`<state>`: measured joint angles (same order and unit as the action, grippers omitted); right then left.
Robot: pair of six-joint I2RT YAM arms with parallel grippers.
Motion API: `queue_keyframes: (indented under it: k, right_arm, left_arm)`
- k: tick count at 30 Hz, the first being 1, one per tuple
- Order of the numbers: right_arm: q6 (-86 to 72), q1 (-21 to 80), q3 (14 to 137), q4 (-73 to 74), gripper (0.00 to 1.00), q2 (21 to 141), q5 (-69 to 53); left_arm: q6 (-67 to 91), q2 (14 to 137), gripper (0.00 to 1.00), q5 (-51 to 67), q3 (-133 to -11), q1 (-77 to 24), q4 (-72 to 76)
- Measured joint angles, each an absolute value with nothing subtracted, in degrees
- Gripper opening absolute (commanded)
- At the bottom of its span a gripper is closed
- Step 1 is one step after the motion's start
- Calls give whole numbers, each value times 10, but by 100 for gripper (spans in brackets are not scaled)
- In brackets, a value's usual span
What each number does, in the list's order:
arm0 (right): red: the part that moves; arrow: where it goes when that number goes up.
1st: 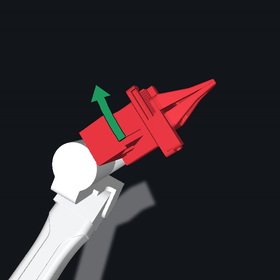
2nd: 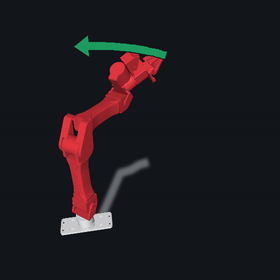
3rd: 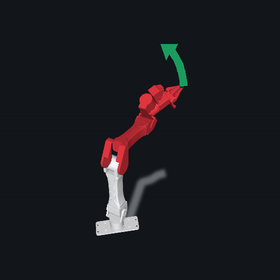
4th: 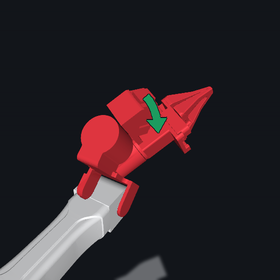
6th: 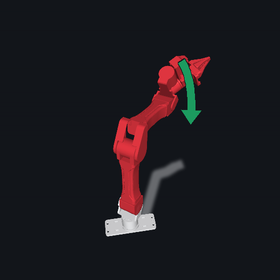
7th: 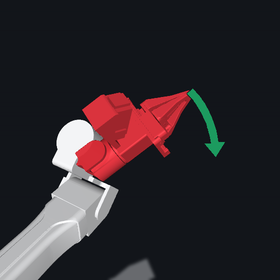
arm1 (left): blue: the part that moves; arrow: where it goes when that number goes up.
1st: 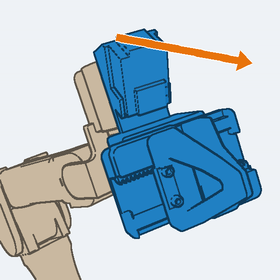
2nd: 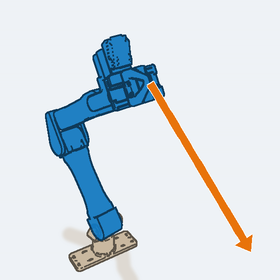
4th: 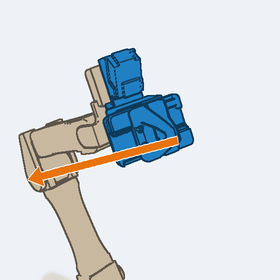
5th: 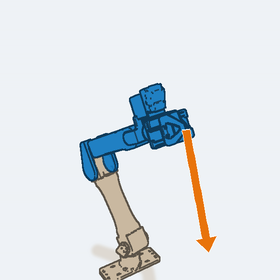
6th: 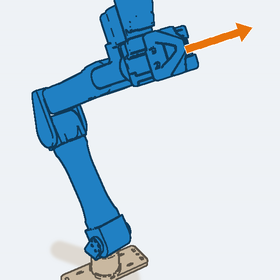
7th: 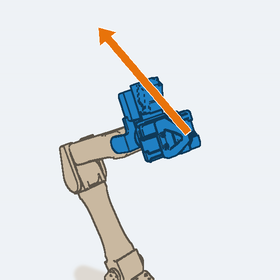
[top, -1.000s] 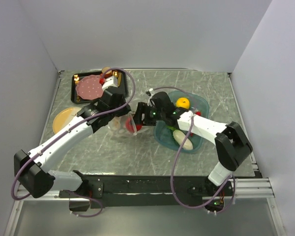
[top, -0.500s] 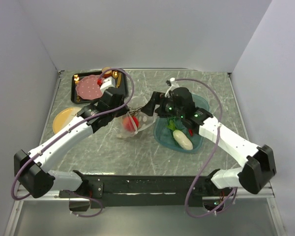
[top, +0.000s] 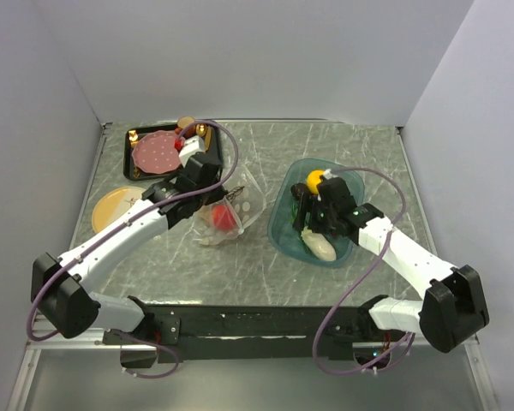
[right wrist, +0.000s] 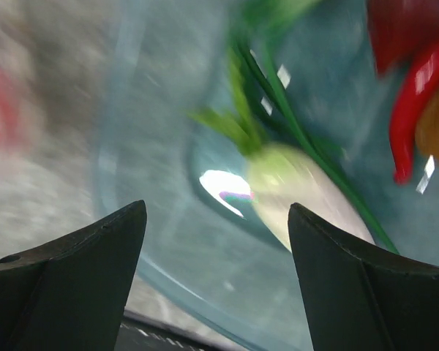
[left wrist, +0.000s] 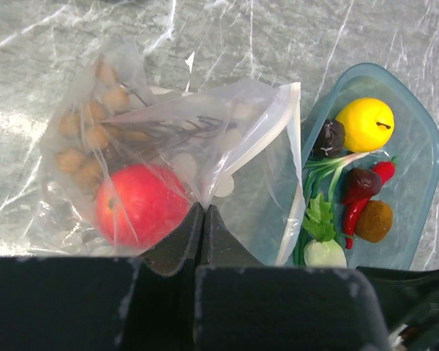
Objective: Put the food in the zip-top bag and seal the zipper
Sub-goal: Pick up the fake vegetable from the bin.
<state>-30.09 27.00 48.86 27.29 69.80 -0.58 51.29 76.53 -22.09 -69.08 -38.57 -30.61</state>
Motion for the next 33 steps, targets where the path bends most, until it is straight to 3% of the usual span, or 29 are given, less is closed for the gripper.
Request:
queue_keyframes:
  k: [13, 16, 17, 19, 21, 23, 28, 33]
  right_arm:
    - [-295, 270, 464, 324, 85, 765, 60]
    - [-295, 270, 461, 323, 72, 773, 72]
    - [-295, 270, 458, 321, 57, 773, 74]
    - [-291, 270, 456, 315, 46, 773, 75]
    - [-286, 270, 458, 302, 44, 770, 77]
    - [-286, 270, 458, 297, 29, 769, 76]
    - [-282, 270, 459, 296, 7, 770, 72]
    - [-275, 270, 459, 295, 0, 769, 61]
  left_arm:
    - [511, 768, 1, -202, -686, -386, -295]
    - [511, 768, 1, -196, -686, -386, -292]
    - [511, 769, 1, -193, -686, -386, -291]
    - [511, 771, 1, -193, -686, -386, -291]
    - [511, 774, 1, -192, -686, -386, -291]
    - [511, 775, 1, -191, -686, -386, -290]
    - [511, 775, 1, -192, -686, -386, -289]
    - [511, 775, 1, -191, -686, -386, -289]
